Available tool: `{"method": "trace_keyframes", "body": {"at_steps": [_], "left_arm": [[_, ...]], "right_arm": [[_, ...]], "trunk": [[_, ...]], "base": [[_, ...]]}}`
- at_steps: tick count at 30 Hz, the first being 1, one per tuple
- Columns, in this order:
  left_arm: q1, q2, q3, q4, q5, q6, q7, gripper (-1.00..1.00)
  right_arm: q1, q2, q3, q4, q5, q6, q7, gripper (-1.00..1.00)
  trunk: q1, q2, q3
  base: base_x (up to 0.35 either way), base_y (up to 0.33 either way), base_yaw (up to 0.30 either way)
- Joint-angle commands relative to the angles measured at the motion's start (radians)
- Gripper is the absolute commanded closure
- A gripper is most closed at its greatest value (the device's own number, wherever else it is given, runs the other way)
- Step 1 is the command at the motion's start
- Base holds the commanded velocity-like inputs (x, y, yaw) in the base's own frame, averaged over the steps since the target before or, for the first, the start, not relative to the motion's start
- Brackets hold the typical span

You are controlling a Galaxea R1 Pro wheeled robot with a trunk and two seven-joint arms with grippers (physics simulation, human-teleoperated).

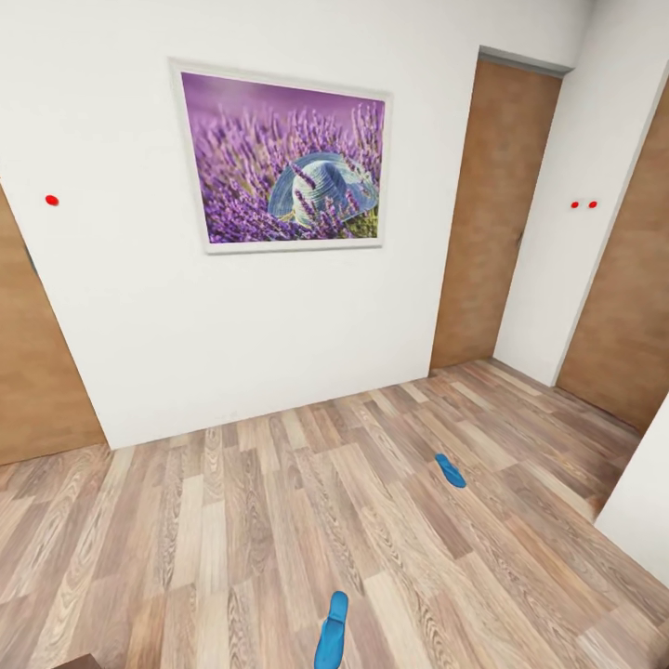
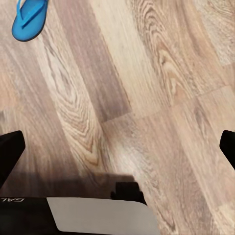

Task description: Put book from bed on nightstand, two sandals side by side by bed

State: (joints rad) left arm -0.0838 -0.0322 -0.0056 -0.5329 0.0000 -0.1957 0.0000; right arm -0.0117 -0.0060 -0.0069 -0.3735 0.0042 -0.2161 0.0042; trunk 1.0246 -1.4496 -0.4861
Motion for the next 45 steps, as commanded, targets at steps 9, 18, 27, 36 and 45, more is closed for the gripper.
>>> {"method": "trace_keyframes", "body": {"at_steps": [9,18,27,36,45], "left_arm": [[-0.001,0.000,-0.001,0.001,0.000,-0.003,0.000,-1.00],[-0.001,0.000,-0.001,0.001,0.000,-0.002,0.000,-1.00],[-0.001,0.000,-0.001,0.001,0.000,-0.003,0.000,-1.00],[-0.001,-0.001,-0.002,0.021,-0.001,-0.004,0.000,-1.00],[-0.001,0.000,-0.002,0.025,-0.001,-0.004,0.000,-1.00]], "right_arm": [[-0.001,0.000,-0.001,0.001,0.000,-0.003,0.000,-1.00],[-0.001,0.000,-0.001,0.001,0.000,-0.003,0.000,-1.00],[-0.001,0.000,-0.001,0.001,0.000,-0.003,0.000,-1.00],[-0.001,-0.003,-0.002,0.001,-0.006,-0.003,0.000,-1.00],[-0.001,-0.003,-0.001,0.001,-0.007,-0.003,0.000,-1.00]], "trunk": [[0.000,0.000,-0.001],[0.000,0.000,-0.001],[0.000,0.000,-0.001],[0.000,0.000,-0.001],[0.000,0.000,-0.001]], "base": [[0.100,0.008,0.000],[0.260,0.049,0.000],[0.167,0.003,0.000],[0.010,0.000,-0.040],[0.000,0.000,-0.263]]}}
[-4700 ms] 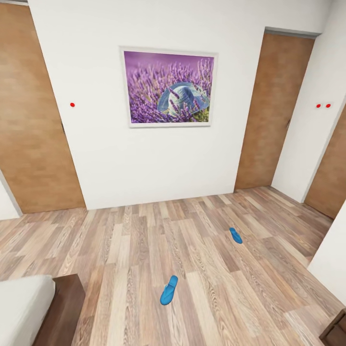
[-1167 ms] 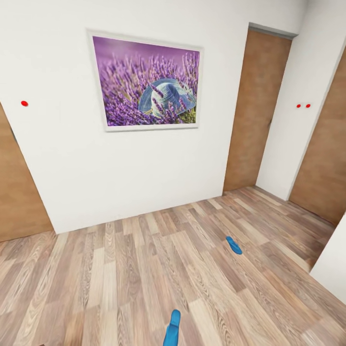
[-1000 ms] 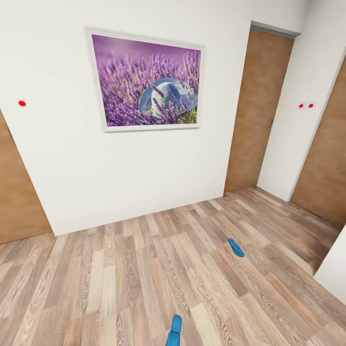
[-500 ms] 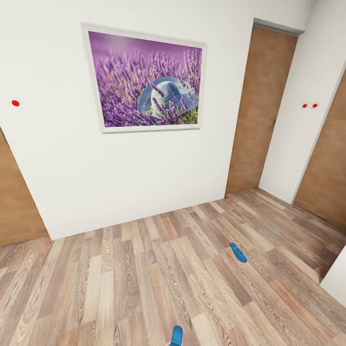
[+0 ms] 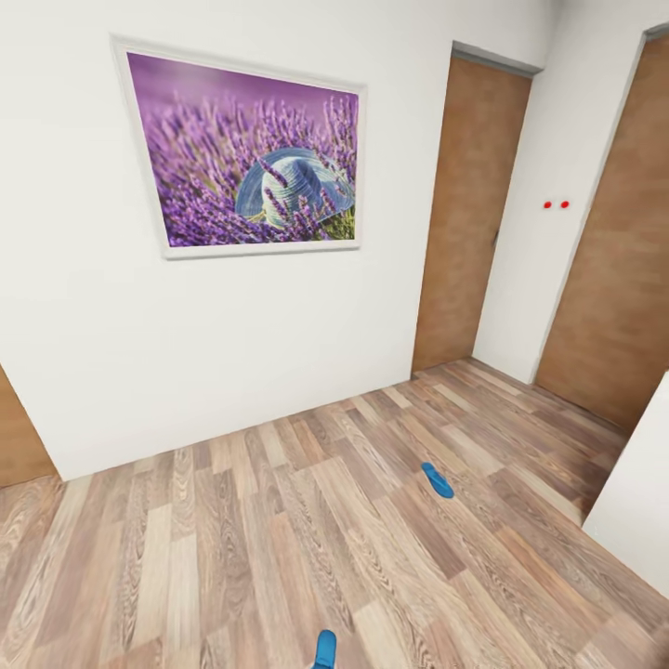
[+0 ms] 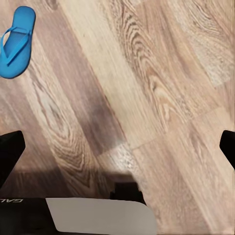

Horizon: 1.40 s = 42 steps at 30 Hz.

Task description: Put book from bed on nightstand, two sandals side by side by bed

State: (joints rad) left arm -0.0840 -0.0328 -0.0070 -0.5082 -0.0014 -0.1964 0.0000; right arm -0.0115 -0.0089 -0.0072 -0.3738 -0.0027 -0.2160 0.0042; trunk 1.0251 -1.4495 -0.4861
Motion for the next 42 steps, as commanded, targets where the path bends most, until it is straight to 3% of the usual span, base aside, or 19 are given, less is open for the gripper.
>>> {"method": "trace_keyframes", "body": {"at_steps": [1,10,42], "left_arm": [[0.000,0.000,-0.001,0.000,0.000,-0.003,0.000,-1.00],[0.000,0.000,-0.001,0.000,0.000,-0.003,0.000,-1.00],[0.000,0.000,-0.001,0.000,0.000,-0.003,0.000,-1.00]], "right_arm": [[-0.001,0.000,-0.001,0.001,0.000,-0.003,0.000,-1.00],[-0.001,0.002,0.001,0.001,0.002,-0.003,0.000,-1.00],[-0.001,0.000,0.000,0.001,0.002,-0.003,0.000,-1.00]], "trunk": [[0.000,0.000,-0.001],[0.000,0.000,-0.001],[0.000,0.000,-0.001]], "base": [[0.000,0.000,-0.279],[0.047,0.035,-0.197],[0.052,0.054,-0.004]]}}
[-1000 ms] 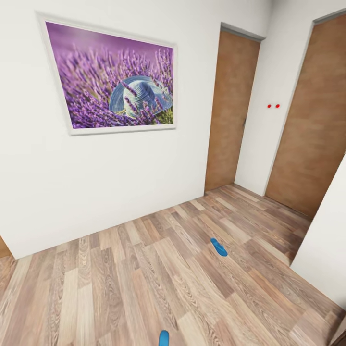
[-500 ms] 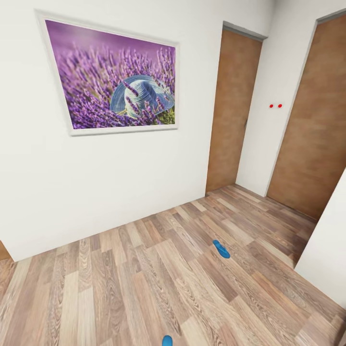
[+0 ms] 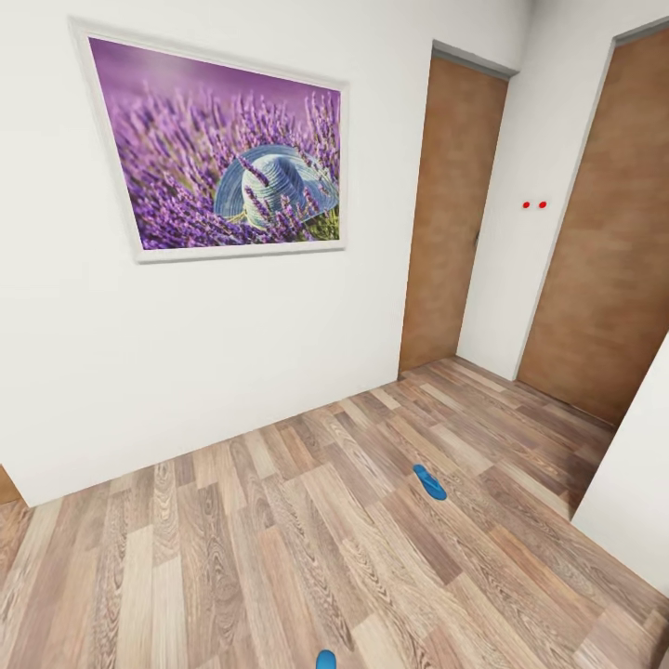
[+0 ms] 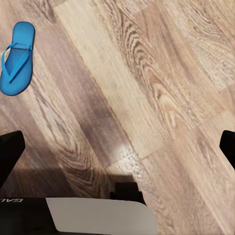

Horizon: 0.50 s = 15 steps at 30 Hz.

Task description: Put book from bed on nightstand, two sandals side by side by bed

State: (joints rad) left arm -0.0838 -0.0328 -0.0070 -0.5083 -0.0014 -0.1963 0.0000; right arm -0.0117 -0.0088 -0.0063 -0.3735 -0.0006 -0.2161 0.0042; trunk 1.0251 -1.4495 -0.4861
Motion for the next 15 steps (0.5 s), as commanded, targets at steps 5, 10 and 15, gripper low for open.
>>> {"method": "trace_keyframes", "body": {"at_steps": [5,10,15], "left_arm": [[-0.001,0.000,0.000,0.001,0.000,-0.003,0.000,-1.00],[-0.001,0.000,-0.001,0.001,0.000,-0.003,0.000,-1.00],[-0.001,-0.001,-0.001,0.001,0.000,-0.003,-0.001,-1.00]], "right_arm": [[-0.001,-0.001,-0.001,0.001,-0.002,-0.003,0.000,-1.00],[-0.001,-0.002,-0.001,0.001,-0.003,-0.003,0.004,-1.00],[-0.001,-0.002,-0.001,0.001,-0.003,-0.003,0.006,-1.00]], "trunk": [[0.000,-0.001,-0.001],[0.000,-0.001,-0.001],[0.000,-0.001,-0.001]], "base": [[0.000,0.000,0.000],[0.000,0.000,0.000],[0.000,0.000,0.000]]}}
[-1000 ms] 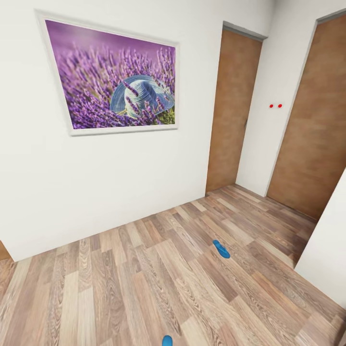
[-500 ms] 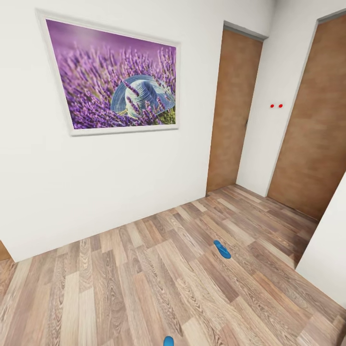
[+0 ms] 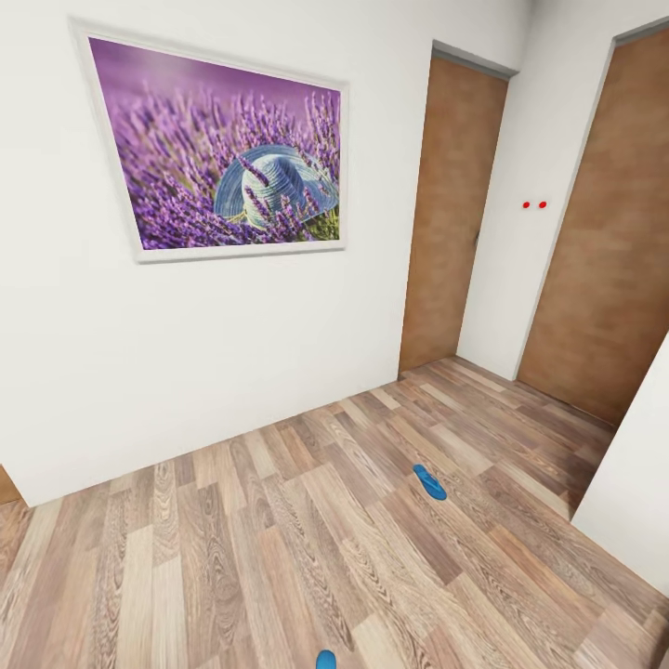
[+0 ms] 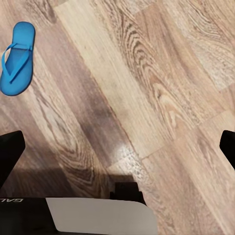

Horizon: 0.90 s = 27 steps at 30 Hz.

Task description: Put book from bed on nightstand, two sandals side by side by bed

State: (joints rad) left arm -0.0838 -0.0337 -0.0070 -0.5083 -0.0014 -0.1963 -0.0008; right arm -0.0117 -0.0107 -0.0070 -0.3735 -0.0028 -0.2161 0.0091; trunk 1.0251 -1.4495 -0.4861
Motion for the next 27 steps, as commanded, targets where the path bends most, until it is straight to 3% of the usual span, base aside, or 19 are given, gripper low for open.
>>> {"method": "trace_keyframes", "body": {"at_steps": [1,17,20,23,24,25,26,27], "left_arm": [[-0.001,0.000,-0.001,0.001,0.000,-0.003,0.000,-1.00],[-0.001,0.000,-0.001,0.001,0.001,-0.002,-0.001,-1.00],[-0.001,0.000,-0.001,0.001,0.001,-0.002,-0.001,-1.00],[-0.001,0.000,-0.001,0.001,0.001,-0.002,-0.001,-1.00],[-0.001,0.000,-0.001,0.000,0.001,-0.002,-0.001,-1.00],[-0.001,0.000,0.000,0.000,0.001,-0.002,-0.001,-1.00],[-0.001,0.000,0.000,0.000,0.002,-0.002,-0.001,-1.00],[-0.001,0.000,0.000,0.000,0.003,-0.002,-0.001,-1.00]], "right_arm": [[-0.001,0.000,-0.001,0.001,0.000,-0.003,0.001,-1.00],[-0.001,0.000,-0.004,-0.001,-0.001,0.002,0.003,-1.00],[-0.001,-0.003,-0.005,-0.049,-0.001,0.028,0.003,-1.00],[-0.001,0.002,-0.005,-0.242,0.000,0.187,-0.002,-1.00],[-0.005,0.004,-0.005,-0.334,-0.001,0.308,-0.003,-1.00],[-0.011,0.004,-0.005,-0.377,-0.001,0.374,-0.004,-1.00],[-0.034,0.005,-0.005,-0.449,-0.001,0.507,-0.004,-1.00],[-0.049,0.006,-0.005,-0.476,-0.001,0.567,-0.004,-1.00]], "trunk": [[0.000,-0.001,-0.001],[0.000,-0.001,-0.001],[0.000,-0.001,-0.001],[0.000,-0.001,-0.001],[0.000,-0.001,-0.001],[0.000,-0.001,-0.001],[0.000,-0.001,-0.001],[0.000,-0.001,-0.001]], "base": [[0.000,0.000,0.000],[0.000,0.000,0.000],[0.000,0.000,0.000],[0.000,0.000,0.000],[0.000,0.000,0.000],[0.000,0.000,0.000],[0.000,0.000,0.000],[0.000,0.000,0.000]]}}
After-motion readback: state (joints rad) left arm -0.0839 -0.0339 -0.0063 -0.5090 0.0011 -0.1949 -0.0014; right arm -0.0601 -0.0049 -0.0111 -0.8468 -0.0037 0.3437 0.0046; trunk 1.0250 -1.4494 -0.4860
